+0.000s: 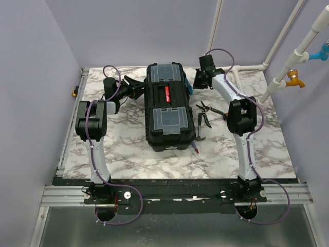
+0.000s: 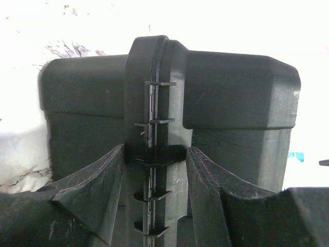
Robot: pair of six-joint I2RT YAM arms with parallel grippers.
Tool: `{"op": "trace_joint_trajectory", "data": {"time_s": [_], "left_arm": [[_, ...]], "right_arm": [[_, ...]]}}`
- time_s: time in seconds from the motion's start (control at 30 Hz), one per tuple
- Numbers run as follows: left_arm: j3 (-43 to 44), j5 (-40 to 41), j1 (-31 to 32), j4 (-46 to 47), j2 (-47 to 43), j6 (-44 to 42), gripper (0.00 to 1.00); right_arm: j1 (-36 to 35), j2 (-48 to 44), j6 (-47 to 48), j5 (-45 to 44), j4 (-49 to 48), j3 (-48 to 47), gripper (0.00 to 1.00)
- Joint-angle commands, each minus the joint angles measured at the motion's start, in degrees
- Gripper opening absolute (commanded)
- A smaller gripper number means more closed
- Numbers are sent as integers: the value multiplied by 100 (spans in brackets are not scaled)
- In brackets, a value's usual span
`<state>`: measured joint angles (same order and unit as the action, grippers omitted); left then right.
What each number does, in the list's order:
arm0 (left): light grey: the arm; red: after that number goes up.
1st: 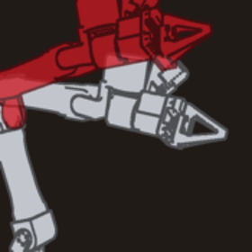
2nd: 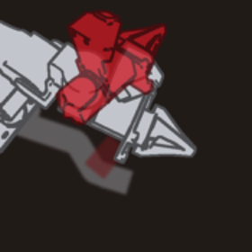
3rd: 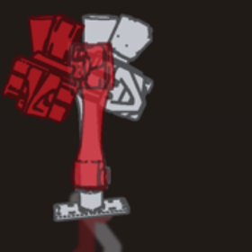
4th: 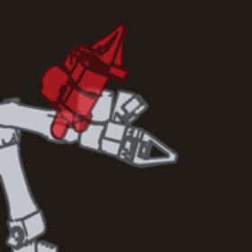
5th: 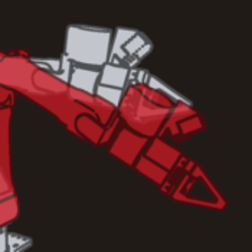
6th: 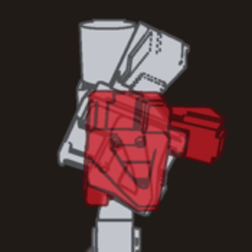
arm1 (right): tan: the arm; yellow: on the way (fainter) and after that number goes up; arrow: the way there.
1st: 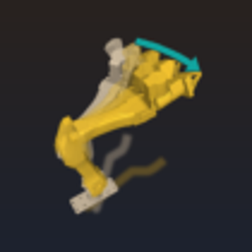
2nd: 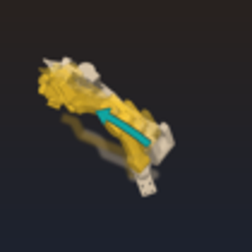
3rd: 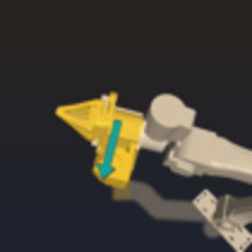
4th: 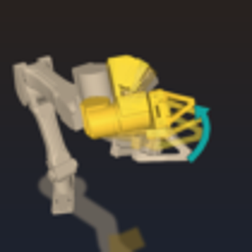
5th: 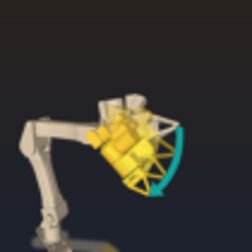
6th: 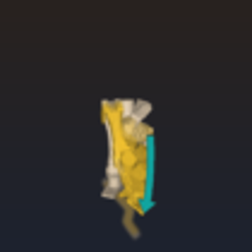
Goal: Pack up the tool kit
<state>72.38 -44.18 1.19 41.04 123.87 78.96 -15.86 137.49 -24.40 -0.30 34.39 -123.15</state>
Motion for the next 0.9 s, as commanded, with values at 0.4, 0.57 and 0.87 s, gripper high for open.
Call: {"op": "trace_joint_trajectory", "data": {"time_s": [0.4, 0.57, 0.87], "left_arm": [[-92, -679, -5, 861, -30, 387, 51], [-85, -667, 17, 849, -22, 381, 51], [251, -717, 374, 665, 172, 352, 50]], "right_arm": [[584, -167, 1, -1842, 706, -320, 1], [292, -217, -108, 886, -103, 209, 1], [-735, 432, -331, 2923, -535, -416, 1]]}}
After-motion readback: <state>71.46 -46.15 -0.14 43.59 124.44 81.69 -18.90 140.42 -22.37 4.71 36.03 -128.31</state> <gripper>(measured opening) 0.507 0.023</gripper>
